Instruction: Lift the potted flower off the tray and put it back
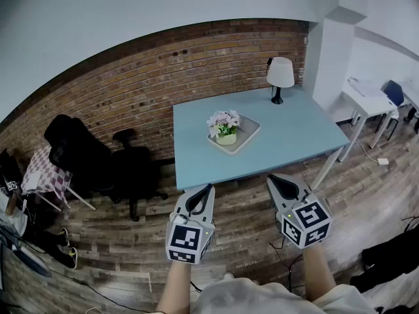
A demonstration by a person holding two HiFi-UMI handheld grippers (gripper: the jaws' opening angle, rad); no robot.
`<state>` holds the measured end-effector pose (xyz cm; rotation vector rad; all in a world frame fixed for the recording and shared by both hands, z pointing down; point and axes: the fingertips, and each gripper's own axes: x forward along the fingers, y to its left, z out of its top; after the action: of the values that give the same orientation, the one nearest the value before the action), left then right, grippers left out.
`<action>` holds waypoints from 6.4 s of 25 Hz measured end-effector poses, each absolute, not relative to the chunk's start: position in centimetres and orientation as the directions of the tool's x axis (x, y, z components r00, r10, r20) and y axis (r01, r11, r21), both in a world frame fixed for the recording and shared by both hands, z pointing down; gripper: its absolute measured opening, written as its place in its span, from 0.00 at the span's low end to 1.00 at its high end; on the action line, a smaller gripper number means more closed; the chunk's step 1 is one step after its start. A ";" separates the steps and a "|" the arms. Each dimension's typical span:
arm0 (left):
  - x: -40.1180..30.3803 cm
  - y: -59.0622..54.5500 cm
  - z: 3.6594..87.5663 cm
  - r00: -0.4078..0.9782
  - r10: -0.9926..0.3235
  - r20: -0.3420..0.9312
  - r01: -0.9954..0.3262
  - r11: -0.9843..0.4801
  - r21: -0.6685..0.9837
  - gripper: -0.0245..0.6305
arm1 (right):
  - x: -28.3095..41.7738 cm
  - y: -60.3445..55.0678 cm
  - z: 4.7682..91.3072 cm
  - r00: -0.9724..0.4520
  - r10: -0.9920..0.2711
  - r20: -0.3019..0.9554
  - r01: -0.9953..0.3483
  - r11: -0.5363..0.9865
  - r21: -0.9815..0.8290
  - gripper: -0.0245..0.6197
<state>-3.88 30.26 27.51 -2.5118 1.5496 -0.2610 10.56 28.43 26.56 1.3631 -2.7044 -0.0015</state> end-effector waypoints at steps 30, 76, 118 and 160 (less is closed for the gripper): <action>2.2 23.6 30.4 0.400 -0.910 0.108 -0.887 -0.414 -0.204 0.07 | 15.2 22.1 28.5 -0.686 -0.719 0.116 -0.713 0.695 0.093 0.05; -8.7 -7.5 39.8 0.461 -0.838 0.294 -0.846 -0.515 -0.142 0.07 | 5.2 -8.6 36.9 -0.646 -0.731 0.218 -0.756 0.652 -0.052 0.06; -8.6 -16.1 56.2 0.459 -0.738 0.495 -0.863 -0.503 0.050 0.41 | 2.6 -17.8 54.8 -0.742 -0.437 0.508 -0.556 0.825 -0.101 0.63; -7.3 -22.1 63.0 0.544 -0.697 0.467 -0.820 -0.559 0.121 0.55 | -2.8 -25.5 63.2 -0.874 -0.139 0.467 -0.240 0.957 -0.164 0.74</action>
<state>-7.29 -22.14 62.99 -3.0393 1.5476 -0.6567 -2.83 -25.47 63.16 0.2704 -2.6438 0.2998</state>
